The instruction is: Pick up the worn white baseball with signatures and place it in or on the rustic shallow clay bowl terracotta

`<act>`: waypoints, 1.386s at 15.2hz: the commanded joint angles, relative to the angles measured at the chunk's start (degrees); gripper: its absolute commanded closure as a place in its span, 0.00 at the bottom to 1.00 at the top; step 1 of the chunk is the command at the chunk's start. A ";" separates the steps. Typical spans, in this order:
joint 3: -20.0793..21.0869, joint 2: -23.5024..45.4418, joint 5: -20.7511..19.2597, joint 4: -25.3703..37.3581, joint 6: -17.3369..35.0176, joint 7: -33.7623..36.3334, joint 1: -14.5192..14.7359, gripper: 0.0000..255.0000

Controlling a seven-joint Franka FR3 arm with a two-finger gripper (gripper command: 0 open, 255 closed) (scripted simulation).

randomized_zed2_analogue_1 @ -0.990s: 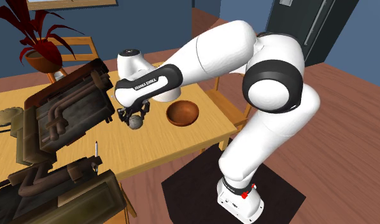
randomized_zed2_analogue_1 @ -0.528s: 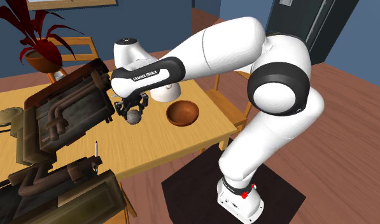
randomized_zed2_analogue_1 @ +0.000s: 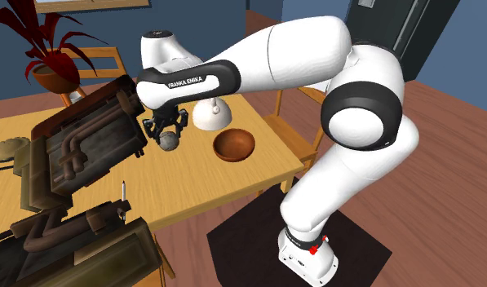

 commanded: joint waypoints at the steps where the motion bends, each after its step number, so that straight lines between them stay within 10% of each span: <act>1: -0.11 -0.33 -0.04 1.37 -1.70 0.11 -0.02 1.00; 21: -17.55 -20.25 -2.31 -11.45 -11.11 -20.99 -5.81 1.00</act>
